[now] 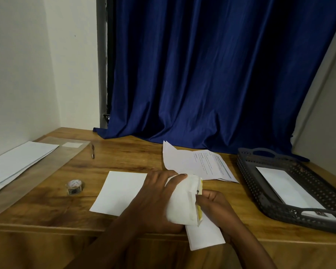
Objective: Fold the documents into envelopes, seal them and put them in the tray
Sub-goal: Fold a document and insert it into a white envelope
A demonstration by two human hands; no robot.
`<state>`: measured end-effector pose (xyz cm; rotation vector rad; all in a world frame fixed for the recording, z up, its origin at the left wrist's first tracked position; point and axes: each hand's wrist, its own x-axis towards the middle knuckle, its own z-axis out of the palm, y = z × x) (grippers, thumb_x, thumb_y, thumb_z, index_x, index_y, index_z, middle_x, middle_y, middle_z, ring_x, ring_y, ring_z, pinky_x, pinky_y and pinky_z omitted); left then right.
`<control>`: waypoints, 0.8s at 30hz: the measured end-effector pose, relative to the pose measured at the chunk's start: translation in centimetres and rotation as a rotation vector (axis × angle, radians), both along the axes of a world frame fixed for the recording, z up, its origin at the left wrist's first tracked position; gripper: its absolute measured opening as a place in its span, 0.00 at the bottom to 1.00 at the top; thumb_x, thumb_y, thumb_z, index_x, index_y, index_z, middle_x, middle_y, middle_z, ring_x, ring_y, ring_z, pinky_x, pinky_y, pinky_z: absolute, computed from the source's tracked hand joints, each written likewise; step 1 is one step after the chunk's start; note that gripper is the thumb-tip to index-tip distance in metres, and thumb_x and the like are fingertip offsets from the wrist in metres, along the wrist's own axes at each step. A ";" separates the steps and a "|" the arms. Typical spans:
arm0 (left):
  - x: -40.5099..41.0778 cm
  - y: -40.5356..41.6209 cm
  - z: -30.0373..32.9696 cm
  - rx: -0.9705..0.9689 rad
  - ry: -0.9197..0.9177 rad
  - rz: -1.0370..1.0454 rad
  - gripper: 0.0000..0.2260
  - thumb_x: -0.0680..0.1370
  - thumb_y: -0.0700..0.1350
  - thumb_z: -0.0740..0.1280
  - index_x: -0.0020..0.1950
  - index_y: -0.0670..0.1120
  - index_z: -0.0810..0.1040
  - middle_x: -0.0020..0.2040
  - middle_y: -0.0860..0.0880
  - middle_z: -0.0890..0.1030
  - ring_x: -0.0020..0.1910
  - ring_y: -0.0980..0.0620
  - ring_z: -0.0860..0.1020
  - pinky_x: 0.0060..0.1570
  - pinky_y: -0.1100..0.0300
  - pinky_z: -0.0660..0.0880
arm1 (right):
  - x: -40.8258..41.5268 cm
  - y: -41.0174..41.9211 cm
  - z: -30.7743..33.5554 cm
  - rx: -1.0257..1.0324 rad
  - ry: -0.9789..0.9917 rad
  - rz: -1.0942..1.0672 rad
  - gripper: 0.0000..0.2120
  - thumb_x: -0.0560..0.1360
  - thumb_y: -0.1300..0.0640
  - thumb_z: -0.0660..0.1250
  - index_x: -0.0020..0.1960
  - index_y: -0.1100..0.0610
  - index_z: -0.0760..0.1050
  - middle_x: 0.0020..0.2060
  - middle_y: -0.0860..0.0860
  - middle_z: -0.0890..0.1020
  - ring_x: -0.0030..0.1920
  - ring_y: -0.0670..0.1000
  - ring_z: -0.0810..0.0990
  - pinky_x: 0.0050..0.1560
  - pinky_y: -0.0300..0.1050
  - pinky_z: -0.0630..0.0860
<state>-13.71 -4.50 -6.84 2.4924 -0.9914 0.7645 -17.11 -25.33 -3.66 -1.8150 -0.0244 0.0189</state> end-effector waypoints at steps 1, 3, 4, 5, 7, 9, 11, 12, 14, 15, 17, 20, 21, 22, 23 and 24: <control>0.0 0.0 0.0 -0.011 -0.013 -0.010 0.48 0.64 0.74 0.69 0.78 0.54 0.61 0.74 0.52 0.68 0.71 0.52 0.65 0.72 0.48 0.61 | -0.1 0.0 0.0 -0.006 -0.001 -0.004 0.13 0.78 0.62 0.69 0.35 0.56 0.83 0.32 0.51 0.86 0.34 0.48 0.84 0.34 0.37 0.77; -0.1 0.0 0.1 -0.006 -0.031 -0.009 0.48 0.64 0.74 0.69 0.78 0.53 0.62 0.74 0.51 0.68 0.71 0.51 0.66 0.72 0.46 0.61 | -0.2 -0.1 -0.1 -0.030 -0.017 -0.001 0.13 0.78 0.62 0.69 0.35 0.55 0.83 0.32 0.50 0.86 0.33 0.47 0.84 0.34 0.37 0.77; -0.1 -0.1 0.1 0.003 -0.039 -0.005 0.48 0.64 0.74 0.69 0.78 0.53 0.63 0.73 0.51 0.69 0.71 0.51 0.67 0.72 0.46 0.61 | -0.1 0.0 -0.1 -0.043 -0.034 0.004 0.13 0.77 0.62 0.70 0.35 0.54 0.83 0.32 0.50 0.86 0.33 0.46 0.84 0.35 0.37 0.77; -0.1 -0.1 0.1 0.008 -0.041 -0.003 0.48 0.64 0.74 0.69 0.78 0.53 0.63 0.73 0.51 0.69 0.71 0.51 0.67 0.73 0.46 0.60 | -0.1 0.1 -0.2 -0.049 -0.048 0.006 0.13 0.77 0.61 0.71 0.34 0.54 0.83 0.32 0.50 0.86 0.34 0.46 0.83 0.36 0.37 0.77; -0.1 -0.1 0.1 0.015 -0.031 0.000 0.48 0.64 0.74 0.69 0.78 0.53 0.63 0.73 0.51 0.69 0.71 0.50 0.67 0.74 0.47 0.58 | 0.1 0.3 -0.3 -0.034 -0.060 0.003 0.14 0.76 0.59 0.72 0.32 0.53 0.82 0.31 0.50 0.85 0.33 0.46 0.82 0.35 0.36 0.76; -0.1 0.0 0.0 0.026 -0.018 0.013 0.48 0.64 0.75 0.68 0.78 0.53 0.63 0.74 0.52 0.68 0.72 0.51 0.65 0.74 0.48 0.56 | 0.1 0.4 -0.2 -0.026 -0.065 0.003 0.16 0.76 0.59 0.72 0.30 0.52 0.81 0.29 0.49 0.84 0.31 0.43 0.81 0.33 0.34 0.74; -0.1 0.0 -0.1 0.026 -0.005 0.018 0.48 0.64 0.75 0.68 0.79 0.54 0.62 0.74 0.52 0.67 0.72 0.52 0.65 0.74 0.49 0.55 | 0.3 0.6 -0.3 -0.036 -0.066 0.002 0.17 0.76 0.58 0.72 0.29 0.51 0.81 0.28 0.48 0.84 0.30 0.43 0.81 0.32 0.33 0.74; -0.1 0.0 -0.1 0.018 0.000 0.013 0.49 0.64 0.75 0.68 0.79 0.54 0.61 0.74 0.53 0.67 0.72 0.52 0.65 0.74 0.48 0.56 | 0.3 0.6 -0.3 -0.050 -0.063 0.000 0.18 0.76 0.58 0.73 0.27 0.50 0.81 0.28 0.47 0.83 0.30 0.42 0.81 0.32 0.33 0.74; -0.2 0.0 0.0 0.001 0.000 -0.003 0.49 0.64 0.74 0.69 0.79 0.54 0.60 0.75 0.53 0.66 0.73 0.51 0.65 0.74 0.47 0.57 | 0.5 0.7 -0.4 -0.092 -0.062 -0.018 0.21 0.76 0.58 0.73 0.24 0.49 0.79 0.25 0.45 0.82 0.28 0.41 0.80 0.30 0.31 0.72; -0.3 0.0 0.2 -0.007 -0.003 -0.013 0.49 0.64 0.73 0.69 0.79 0.53 0.60 0.75 0.53 0.66 0.73 0.51 0.64 0.75 0.47 0.57 | 0.5 0.8 -0.4 -0.116 -0.063 -0.030 0.21 0.76 0.57 0.73 0.24 0.49 0.79 0.24 0.45 0.81 0.27 0.41 0.79 0.29 0.31 0.71; -0.6 0.0 0.5 -0.024 -0.015 -0.035 0.48 0.64 0.72 0.71 0.79 0.53 0.60 0.74 0.53 0.67 0.73 0.51 0.65 0.76 0.47 0.55 | 0.6 0.8 -0.5 -0.145 -0.069 -0.051 0.17 0.75 0.58 0.74 0.28 0.53 0.78 0.23 0.45 0.80 0.27 0.41 0.78 0.28 0.30 0.70; -0.8 0.0 0.6 -0.023 -0.055 -0.054 0.47 0.65 0.70 0.72 0.78 0.53 0.62 0.73 0.52 0.69 0.72 0.52 0.67 0.76 0.46 0.55 | 0.7 0.8 -0.8 -0.135 -0.075 -0.079 0.18 0.74 0.61 0.74 0.27 0.56 0.74 0.20 0.44 0.77 0.24 0.41 0.77 0.26 0.29 0.68; -0.8 0.0 0.6 -0.022 -0.051 -0.051 0.47 0.65 0.70 0.72 0.78 0.53 0.62 0.73 0.52 0.69 0.72 0.51 0.67 0.76 0.45 0.56 | 0.7 0.7 -0.9 -0.132 -0.079 -0.082 0.19 0.74 0.60 0.74 0.27 0.56 0.73 0.20 0.44 0.77 0.24 0.42 0.76 0.26 0.29 0.68; -0.8 0.0 0.5 -0.024 -0.036 -0.046 0.47 0.65 0.70 0.72 0.79 0.53 0.61 0.74 0.52 0.68 0.72 0.51 0.67 0.76 0.44 0.57 | 0.8 0.7 -1.1 -0.128 -0.081 -0.080 0.19 0.74 0.59 0.75 0.27 0.56 0.72 0.21 0.44 0.76 0.24 0.42 0.75 0.26 0.30 0.68; -0.8 0.0 0.4 -0.028 -0.022 -0.042 0.48 0.65 0.71 0.72 0.79 0.53 0.61 0.74 0.52 0.68 0.72 0.51 0.67 0.76 0.44 0.57 | 0.9 0.7 -1.1 -0.117 -0.081 -0.077 0.20 0.74 0.58 0.75 0.26 0.56 0.72 0.21 0.45 0.75 0.24 0.41 0.73 0.27 0.32 0.67; -0.7 0.1 0.3 -0.032 -0.013 -0.040 0.48 0.65 0.71 0.72 0.79 0.53 0.60 0.74 0.52 0.68 0.72 0.51 0.67 0.76 0.44 0.58 | 0.7 0.8 -0.9 -0.097 -0.077 -0.070 0.22 0.74 0.56 0.75 0.25 0.55 0.71 0.21 0.45 0.74 0.24 0.41 0.72 0.27 0.32 0.66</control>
